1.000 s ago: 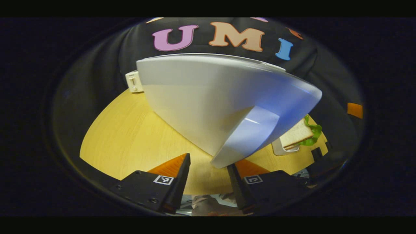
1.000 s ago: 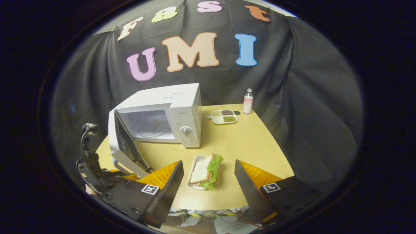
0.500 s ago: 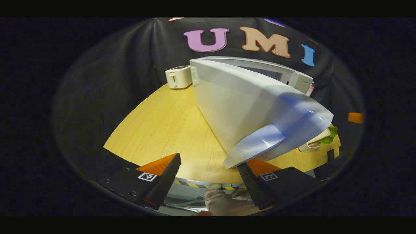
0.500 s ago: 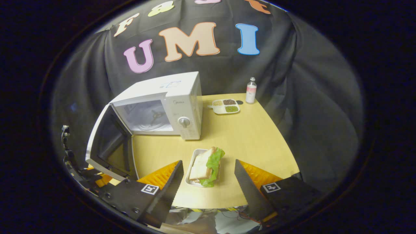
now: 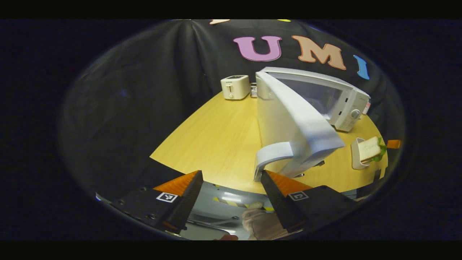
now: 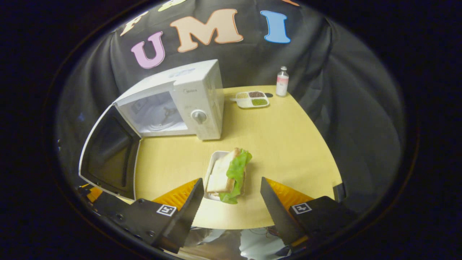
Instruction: Open the microwave oven with the left hand, put the food in, and close the microwave oven.
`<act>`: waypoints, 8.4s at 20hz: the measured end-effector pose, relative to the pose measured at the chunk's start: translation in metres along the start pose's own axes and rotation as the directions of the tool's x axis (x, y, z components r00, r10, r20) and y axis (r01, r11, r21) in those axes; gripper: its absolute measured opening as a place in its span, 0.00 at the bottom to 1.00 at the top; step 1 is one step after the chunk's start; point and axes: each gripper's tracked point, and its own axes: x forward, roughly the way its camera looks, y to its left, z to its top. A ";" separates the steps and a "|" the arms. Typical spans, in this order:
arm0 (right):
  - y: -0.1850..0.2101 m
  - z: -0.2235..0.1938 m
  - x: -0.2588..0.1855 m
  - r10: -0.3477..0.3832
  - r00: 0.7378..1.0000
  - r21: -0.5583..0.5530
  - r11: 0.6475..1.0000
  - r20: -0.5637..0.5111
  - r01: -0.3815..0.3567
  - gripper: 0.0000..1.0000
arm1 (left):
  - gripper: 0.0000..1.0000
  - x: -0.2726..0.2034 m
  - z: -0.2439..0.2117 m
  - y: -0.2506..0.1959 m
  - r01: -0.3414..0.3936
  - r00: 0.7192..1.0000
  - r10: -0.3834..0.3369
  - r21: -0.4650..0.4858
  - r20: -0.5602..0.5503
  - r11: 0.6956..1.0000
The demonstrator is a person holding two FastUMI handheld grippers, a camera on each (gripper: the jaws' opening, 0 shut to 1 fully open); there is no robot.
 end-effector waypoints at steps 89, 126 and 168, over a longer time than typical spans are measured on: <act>0.347 0.134 0.225 0.050 0.951 0.561 0.797 0.307 -0.223 0.25 | 0.93 0.078 0.142 0.114 0.115 0.963 -0.084 -0.107 0.257 0.988; 0.268 0.093 0.048 -0.037 0.909 0.153 0.988 0.416 -0.030 1.00 | 0.47 0.072 0.117 0.061 0.270 0.942 -0.252 -0.053 0.220 0.962; 0.058 0.042 -0.057 -0.248 0.889 0.190 0.964 0.384 0.187 0.92 | 0.01 0.003 0.101 -0.174 0.549 0.805 -0.586 0.253 0.096 0.797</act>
